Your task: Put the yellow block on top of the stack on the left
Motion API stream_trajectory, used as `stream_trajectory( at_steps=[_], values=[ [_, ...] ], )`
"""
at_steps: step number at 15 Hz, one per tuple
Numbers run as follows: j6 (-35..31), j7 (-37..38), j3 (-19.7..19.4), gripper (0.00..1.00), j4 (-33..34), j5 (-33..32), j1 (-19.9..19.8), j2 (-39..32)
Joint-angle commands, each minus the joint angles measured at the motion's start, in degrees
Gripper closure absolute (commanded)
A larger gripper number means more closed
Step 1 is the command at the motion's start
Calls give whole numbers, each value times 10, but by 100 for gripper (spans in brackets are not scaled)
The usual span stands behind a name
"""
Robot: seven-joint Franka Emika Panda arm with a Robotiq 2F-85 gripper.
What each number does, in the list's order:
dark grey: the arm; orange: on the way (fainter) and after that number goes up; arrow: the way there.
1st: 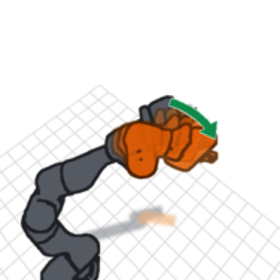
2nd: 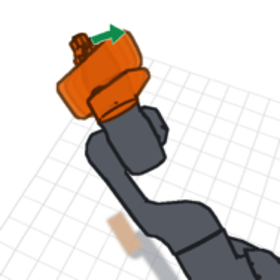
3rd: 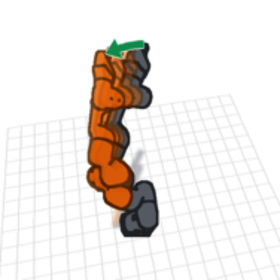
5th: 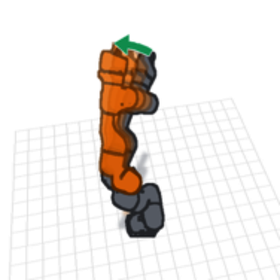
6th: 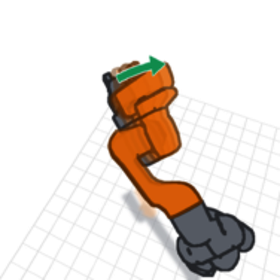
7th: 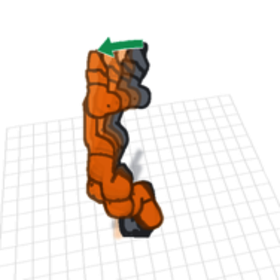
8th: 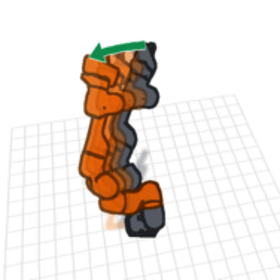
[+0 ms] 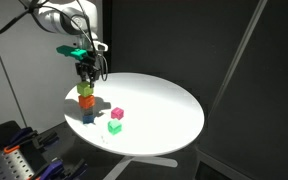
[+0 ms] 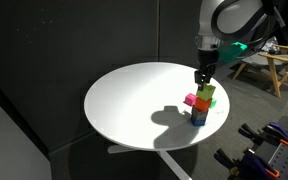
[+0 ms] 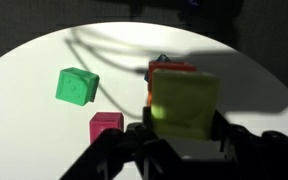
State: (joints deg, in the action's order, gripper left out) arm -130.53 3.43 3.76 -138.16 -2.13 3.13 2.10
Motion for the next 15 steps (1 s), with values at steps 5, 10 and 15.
stream_trajectory(
  at_steps=[5,10,15],
  values=[
    [-5,1,0,20,1,-16,1,-2],
    [-2,0,-1,0,1,-16,1,-1],
    [10,-2,-2,0,5,-8,0,11]
  ],
)
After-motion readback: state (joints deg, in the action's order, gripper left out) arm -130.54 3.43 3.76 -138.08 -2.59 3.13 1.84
